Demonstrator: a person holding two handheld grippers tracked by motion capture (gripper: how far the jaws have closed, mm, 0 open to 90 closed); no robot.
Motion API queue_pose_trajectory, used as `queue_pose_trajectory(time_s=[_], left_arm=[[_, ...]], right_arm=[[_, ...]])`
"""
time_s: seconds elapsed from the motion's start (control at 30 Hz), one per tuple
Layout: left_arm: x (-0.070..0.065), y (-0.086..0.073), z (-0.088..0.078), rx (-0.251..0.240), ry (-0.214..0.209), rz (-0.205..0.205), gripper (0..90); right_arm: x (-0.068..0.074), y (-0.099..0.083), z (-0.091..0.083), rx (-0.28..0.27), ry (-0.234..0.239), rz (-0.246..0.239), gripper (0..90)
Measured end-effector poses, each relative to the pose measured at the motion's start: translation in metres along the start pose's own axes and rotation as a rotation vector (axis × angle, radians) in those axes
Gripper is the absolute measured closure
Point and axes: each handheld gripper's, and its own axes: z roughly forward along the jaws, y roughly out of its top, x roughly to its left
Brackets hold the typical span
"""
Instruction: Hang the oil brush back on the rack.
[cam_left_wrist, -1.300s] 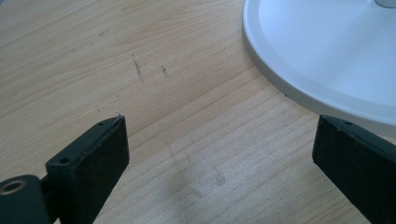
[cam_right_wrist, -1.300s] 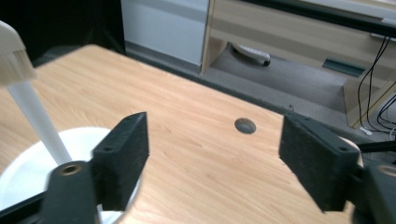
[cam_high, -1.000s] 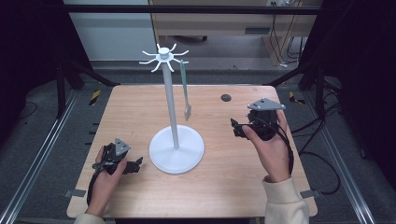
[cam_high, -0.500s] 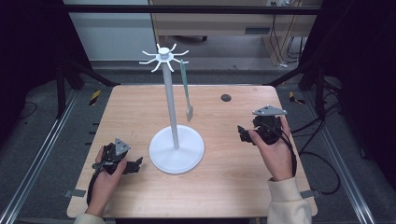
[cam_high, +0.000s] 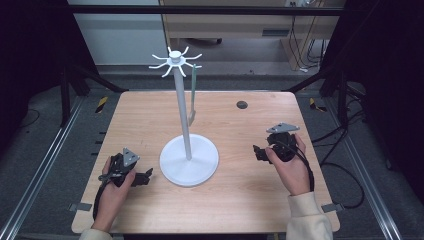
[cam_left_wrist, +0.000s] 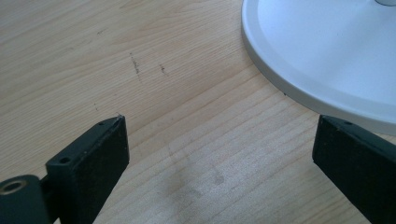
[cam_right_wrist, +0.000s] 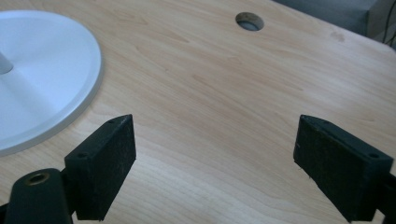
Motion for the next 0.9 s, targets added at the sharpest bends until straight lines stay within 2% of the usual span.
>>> queue_pose_trajectory(time_s=[0.27,0.43,0.6,0.77,0.9], left_arm=[[0.000,0.000,0.000,-0.001,0.000,0.001,3.4],[-0.001,0.000,0.000,0.001,0.000,0.003,3.4],[-0.001,0.000,0.000,0.000,0.000,0.003,3.4],[-0.001,0.000,0.000,0.001,-0.002,0.005,3.4],[-0.002,0.000,0.001,0.001,-0.003,0.005,3.4]], right_arm=[[0.009,-0.011,0.013,0.052,0.030,-0.038,13.3],[0.012,-0.016,0.017,0.065,0.048,-0.043,13.2],[0.017,-0.023,0.025,0.080,0.101,-0.034,13.1],[0.023,-0.028,0.032,0.082,0.154,-0.045,13.1],[0.026,-0.030,0.036,0.083,0.173,-0.052,13.1]])
